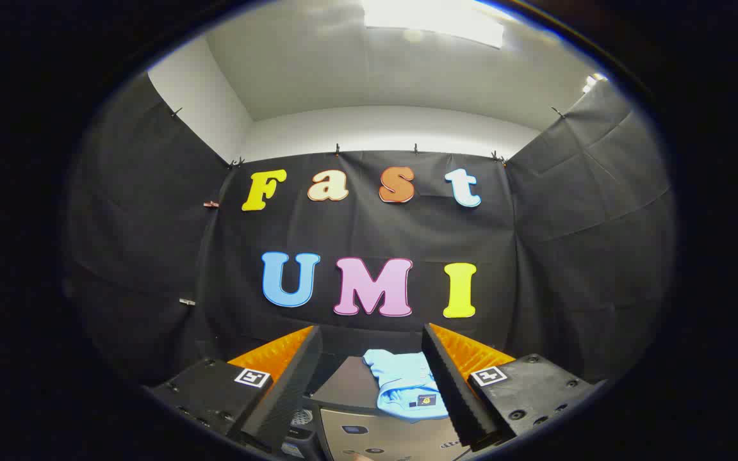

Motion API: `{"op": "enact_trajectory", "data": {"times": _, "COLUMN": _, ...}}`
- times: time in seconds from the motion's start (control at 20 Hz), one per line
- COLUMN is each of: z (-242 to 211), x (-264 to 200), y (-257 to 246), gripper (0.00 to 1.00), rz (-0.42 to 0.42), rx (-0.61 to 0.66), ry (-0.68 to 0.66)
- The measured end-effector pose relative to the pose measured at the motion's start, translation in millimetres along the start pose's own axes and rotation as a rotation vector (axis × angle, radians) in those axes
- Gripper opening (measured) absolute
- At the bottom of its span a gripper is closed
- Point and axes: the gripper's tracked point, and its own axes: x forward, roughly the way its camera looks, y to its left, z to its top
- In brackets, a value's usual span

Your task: Put the clothes into the washing machine and then close the washing machine lid.

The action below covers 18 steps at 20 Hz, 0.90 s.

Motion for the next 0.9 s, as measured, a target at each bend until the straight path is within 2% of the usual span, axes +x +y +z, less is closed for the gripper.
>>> {"op": "enact_trajectory", "data": {"times": 0.9, "z": 0.3, "x": -0.7, "y": 0.1, "gripper": 0.97, "rz": -0.016, "rx": -0.012, "ry": 0.002}}
